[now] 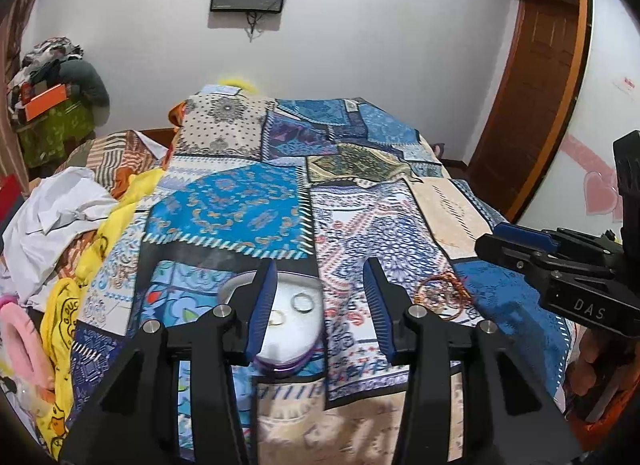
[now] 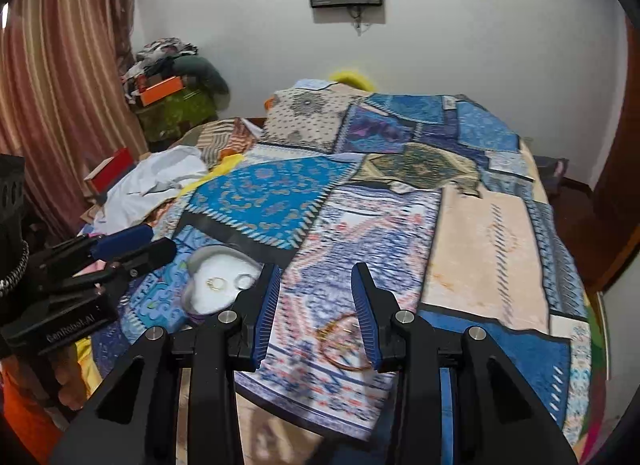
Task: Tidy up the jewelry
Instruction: 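Open both grippers to release the rings onto the white foam, then move both grippers back to the remaining jewelry on the cloth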
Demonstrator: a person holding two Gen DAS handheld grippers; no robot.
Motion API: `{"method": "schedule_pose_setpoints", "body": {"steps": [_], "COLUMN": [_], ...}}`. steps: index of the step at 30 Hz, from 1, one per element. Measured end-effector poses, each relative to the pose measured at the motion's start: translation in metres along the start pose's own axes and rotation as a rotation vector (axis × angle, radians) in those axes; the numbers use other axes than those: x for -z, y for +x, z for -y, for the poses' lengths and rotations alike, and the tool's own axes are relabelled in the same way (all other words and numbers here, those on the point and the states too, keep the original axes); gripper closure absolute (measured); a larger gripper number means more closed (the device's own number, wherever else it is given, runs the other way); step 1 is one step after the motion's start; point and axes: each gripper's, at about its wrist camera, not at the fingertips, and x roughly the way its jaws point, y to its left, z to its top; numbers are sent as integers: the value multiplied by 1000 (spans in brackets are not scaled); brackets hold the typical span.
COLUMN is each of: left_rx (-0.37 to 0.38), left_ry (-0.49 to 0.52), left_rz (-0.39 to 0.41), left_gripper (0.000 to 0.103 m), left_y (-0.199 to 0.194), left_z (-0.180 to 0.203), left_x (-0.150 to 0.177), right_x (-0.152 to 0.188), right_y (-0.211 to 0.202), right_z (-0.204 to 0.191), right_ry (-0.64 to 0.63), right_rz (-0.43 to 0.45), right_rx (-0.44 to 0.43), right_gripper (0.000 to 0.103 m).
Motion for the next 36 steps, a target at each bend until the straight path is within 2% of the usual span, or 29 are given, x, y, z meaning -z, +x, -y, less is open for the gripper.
{"method": "schedule_pose_setpoints", "body": {"steps": [9, 17, 25, 34, 36], "left_rx": [46, 61, 83, 96, 95], "left_ry": [56, 87, 81, 79, 83], "left_rz": [-59, -141, -215, -224, -221], "left_gripper": [58, 58, 58, 58, 61], "left_y": [29, 64, 85, 97, 99], "left_z": [37, 55, 60, 67, 68], "left_x": [0, 11, 26, 32, 32], "right_x": [16, 33, 51, 51, 51], "right_y": [-12, -5, 11, 15, 15], "right_z": [47, 72, 79, 81, 80], "right_ry": [74, 108, 88, 79, 77], "right_rz": [-13, -61, -128, -135, -133], "right_rx": [72, 91, 71, 57, 55], "right_gripper": [69, 68, 68, 66, 66]}}
